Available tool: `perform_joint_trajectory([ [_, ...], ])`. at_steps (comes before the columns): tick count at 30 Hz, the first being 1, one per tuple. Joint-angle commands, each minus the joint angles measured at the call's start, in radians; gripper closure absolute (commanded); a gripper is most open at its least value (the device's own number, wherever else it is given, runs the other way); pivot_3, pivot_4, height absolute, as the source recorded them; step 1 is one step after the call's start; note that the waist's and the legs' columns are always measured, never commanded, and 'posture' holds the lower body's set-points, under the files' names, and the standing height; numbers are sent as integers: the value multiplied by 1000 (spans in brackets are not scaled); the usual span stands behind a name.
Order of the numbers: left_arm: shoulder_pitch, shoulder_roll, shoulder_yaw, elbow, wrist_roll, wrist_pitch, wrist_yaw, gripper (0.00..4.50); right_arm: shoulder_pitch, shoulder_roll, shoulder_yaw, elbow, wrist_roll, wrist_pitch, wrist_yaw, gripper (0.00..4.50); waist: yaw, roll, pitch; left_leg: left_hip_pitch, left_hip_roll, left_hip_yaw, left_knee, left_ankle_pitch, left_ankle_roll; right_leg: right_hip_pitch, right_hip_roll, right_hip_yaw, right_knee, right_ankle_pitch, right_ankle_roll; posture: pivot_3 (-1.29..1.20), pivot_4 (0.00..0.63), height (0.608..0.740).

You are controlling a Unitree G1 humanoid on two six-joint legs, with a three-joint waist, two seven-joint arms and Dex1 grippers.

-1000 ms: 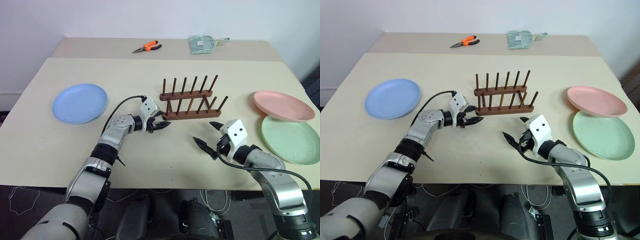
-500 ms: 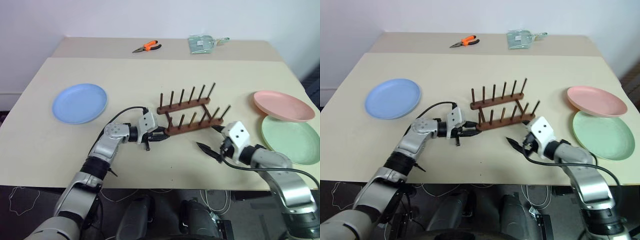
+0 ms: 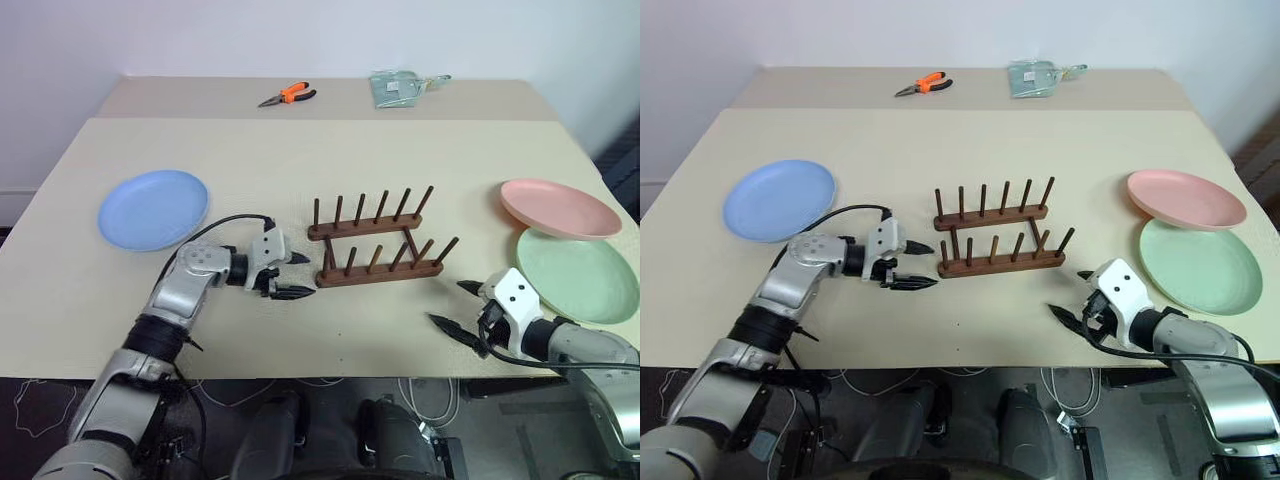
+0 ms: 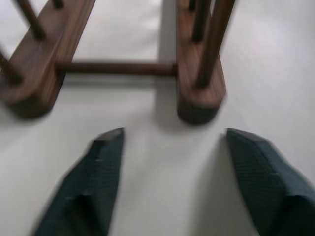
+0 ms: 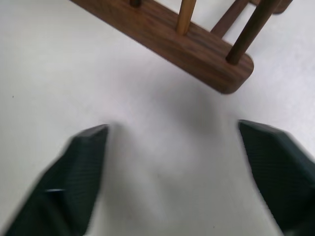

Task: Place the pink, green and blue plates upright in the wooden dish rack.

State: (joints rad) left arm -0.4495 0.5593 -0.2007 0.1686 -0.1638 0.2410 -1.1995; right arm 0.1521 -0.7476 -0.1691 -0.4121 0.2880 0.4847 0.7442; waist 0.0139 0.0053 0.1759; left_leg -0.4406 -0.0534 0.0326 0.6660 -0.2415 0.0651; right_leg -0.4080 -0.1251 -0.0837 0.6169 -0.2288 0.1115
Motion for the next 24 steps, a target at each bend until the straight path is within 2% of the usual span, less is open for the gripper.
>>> perform_joint_trajectory([
  [1,89,19,-11,-165,-72,139,-15,3301,-28,5,17,17,-15,-24,-4,2418,-1,0,0,0,0,0,0,0,0,0,0,0,0,0,0,0,150,740],
  [3,120,-8,-35,-247,-84,193,27,4329,-46,12,36,43,-27,-37,-9,3475,2,1,0,0,0,0,0,0,0,0,-1,0,0,0,0,0,150,740],
  [5,132,-44,-59,-286,-73,214,74,4500,-57,16,50,66,-44,-56,-16,4457,10,1,0,0,-1,0,1,0,0,-1,-1,0,-1,0,0,0,150,740],
  [8,125,-145,-88,-274,-26,215,208,4500,-76,23,74,113,-99,-95,-46,4457,24,0,0,0,-1,0,1,-1,1,0,-1,0,-2,0,0,0,150,740],
  [14,102,-265,-72,-161,98,161,492,4500,-148,52,114,189,-180,-145,-115,4457,26,0,-1,1,-2,0,1,0,1,2,1,0,-1,0,0,0,150,740],
  [19,41,-305,-16,-37,116,134,631,4500,-272,131,164,293,-231,-170,-184,4457,19,-1,-2,4,-1,0,1,0,0,3,3,2,1,0,0,0,150,740],
  [24,-16,-326,-4,46,111,90,663,4500,-387,175,180,404,-266,-188,-225,4457,15,-1,-3,5,-2,0,1,1,-1,3,4,3,3,0,0,0,150,740],
])
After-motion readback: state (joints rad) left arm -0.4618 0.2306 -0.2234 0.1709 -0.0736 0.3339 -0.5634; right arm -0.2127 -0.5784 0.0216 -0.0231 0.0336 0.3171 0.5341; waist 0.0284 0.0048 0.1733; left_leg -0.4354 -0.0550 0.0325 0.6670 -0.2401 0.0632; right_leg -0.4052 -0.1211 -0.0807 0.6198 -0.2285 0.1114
